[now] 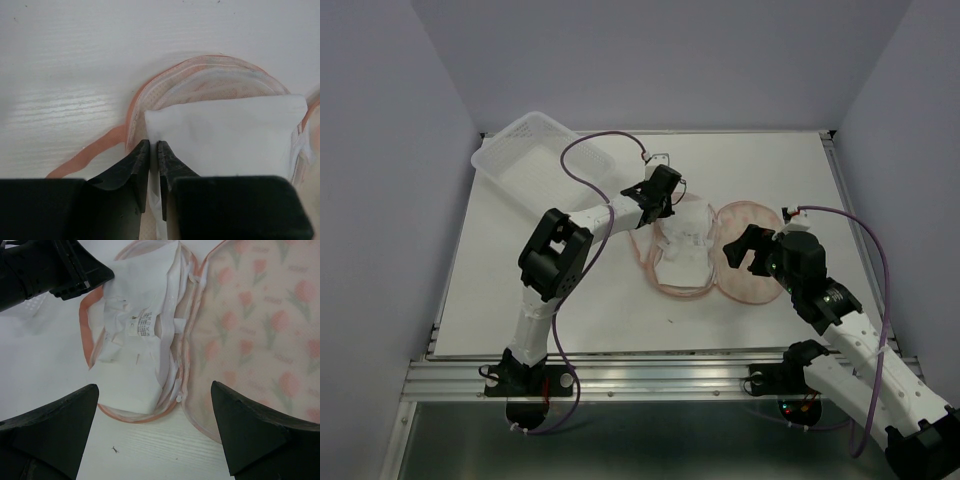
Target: Unzip the laundry bag and remove the bra
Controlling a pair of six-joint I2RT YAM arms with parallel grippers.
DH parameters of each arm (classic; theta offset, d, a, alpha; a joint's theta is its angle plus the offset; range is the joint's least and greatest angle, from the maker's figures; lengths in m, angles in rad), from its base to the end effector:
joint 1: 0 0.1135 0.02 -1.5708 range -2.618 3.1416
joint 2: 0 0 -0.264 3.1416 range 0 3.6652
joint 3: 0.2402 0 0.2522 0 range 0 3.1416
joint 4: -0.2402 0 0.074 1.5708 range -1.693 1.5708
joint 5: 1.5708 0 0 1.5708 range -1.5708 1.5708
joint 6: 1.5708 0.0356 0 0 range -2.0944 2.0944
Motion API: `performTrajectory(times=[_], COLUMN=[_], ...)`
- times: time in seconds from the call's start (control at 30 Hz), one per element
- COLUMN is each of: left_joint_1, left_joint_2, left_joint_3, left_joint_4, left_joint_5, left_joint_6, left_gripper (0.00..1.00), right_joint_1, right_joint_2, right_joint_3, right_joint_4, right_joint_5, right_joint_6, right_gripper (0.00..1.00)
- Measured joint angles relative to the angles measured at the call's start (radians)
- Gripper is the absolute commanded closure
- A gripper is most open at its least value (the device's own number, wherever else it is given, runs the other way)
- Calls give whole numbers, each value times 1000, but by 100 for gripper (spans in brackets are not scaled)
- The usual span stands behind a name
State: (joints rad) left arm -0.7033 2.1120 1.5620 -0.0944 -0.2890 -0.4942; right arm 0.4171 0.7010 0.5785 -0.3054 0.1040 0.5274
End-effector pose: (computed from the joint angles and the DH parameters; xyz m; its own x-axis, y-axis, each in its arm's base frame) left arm 0.3747 -0.3044 0.1979 -0.6150 -0.0746 -0.7850 0.1754 0.9576 -0.2285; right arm 0.1553 0.0648 0.2680 -0.4872 0.3317 -0.8079 -0.0826 0.9034 0.4207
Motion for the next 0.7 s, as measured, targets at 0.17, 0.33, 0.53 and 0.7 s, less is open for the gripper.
performTrajectory(times=[0.17, 0.33, 0.53, 0.7], left_joint_1=[0, 0, -7, -24], left_joint_2=[0, 0, -33, -152], left_joint_3=[0, 0, 0, -2], left_joint_4=[0, -2, -19, -21], left_joint_5=[0, 0, 2, 19], left_joint_6=[0, 3, 9, 15], left_gripper=[92, 100, 100, 100], right_joint_1=[0, 0, 0, 0], right_joint_2=[0, 0, 0, -4], right_joint_3=[0, 0, 0, 0], right_joint_4=[0, 0, 0, 0], right_joint_5=[0, 0, 0, 0], right_joint_6=[0, 0, 0, 0], right_gripper=[0, 0, 0, 0])
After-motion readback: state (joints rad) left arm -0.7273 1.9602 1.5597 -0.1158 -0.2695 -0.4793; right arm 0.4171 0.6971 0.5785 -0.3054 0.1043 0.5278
